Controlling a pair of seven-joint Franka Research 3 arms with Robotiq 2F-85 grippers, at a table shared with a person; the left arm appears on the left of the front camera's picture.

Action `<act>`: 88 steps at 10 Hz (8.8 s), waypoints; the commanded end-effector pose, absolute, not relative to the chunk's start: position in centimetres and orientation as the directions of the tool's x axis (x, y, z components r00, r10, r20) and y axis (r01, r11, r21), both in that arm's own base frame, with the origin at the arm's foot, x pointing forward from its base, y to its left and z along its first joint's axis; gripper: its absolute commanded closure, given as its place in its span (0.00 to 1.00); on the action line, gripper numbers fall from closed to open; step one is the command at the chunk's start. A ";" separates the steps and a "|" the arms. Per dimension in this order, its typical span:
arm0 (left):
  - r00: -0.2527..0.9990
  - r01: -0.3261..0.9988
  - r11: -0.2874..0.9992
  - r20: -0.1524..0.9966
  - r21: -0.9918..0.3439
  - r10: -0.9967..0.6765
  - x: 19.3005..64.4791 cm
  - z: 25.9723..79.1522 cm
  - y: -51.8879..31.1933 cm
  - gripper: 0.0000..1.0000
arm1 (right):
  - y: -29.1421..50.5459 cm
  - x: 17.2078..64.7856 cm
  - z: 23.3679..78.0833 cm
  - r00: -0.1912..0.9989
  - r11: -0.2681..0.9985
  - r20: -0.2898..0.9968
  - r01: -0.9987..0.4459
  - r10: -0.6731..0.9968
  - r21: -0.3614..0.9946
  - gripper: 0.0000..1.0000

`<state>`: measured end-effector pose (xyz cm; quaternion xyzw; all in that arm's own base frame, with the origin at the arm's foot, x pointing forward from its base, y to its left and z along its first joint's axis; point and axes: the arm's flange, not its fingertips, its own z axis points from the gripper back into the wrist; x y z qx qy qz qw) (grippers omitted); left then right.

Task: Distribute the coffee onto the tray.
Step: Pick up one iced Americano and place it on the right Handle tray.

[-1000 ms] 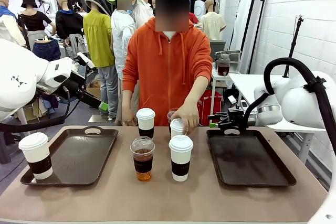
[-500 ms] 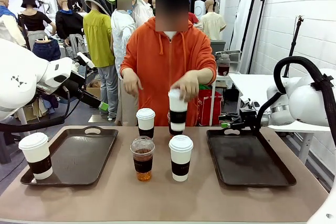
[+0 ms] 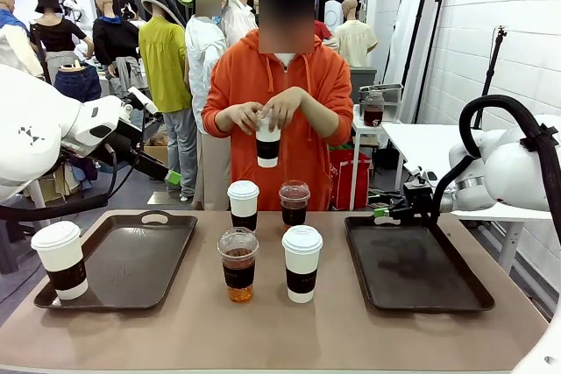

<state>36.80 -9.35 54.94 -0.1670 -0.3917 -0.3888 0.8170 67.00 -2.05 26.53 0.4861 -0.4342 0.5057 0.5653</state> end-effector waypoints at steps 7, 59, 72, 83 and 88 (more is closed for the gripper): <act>0.392 0.768 0.639 0.774 0.023 -0.498 36.9 54.7 -9.2 0.00 | -1.5 66.9 26.6 0.118 0.023 0.984 -0.993 0.137 0.116 0.00; 0.392 0.768 0.639 0.774 0.023 -0.498 36.9 54.7 -9.2 0.00 | 23.6 71.3 22.7 0.155 -0.155 0.974 -0.971 0.165 0.180 0.00; 0.392 0.768 0.639 0.774 0.023 -0.498 36.9 54.7 -9.2 0.00 | 14.2 68.7 31.7 0.141 -0.140 0.974 -0.976 0.177 0.167 0.38; 0.392 0.768 0.639 0.774 0.023 -0.498 36.9 54.7 -9.2 0.00 | 0.2 64.7 30.3 0.154 -0.050 0.971 -0.985 0.181 0.165 0.38; 0.392 0.768 0.639 0.774 0.023 -0.498 36.9 54.7 -9.2 0.00 | 0.0 64.6 28.1 0.130 -0.076 0.977 -0.987 0.172 0.144 0.38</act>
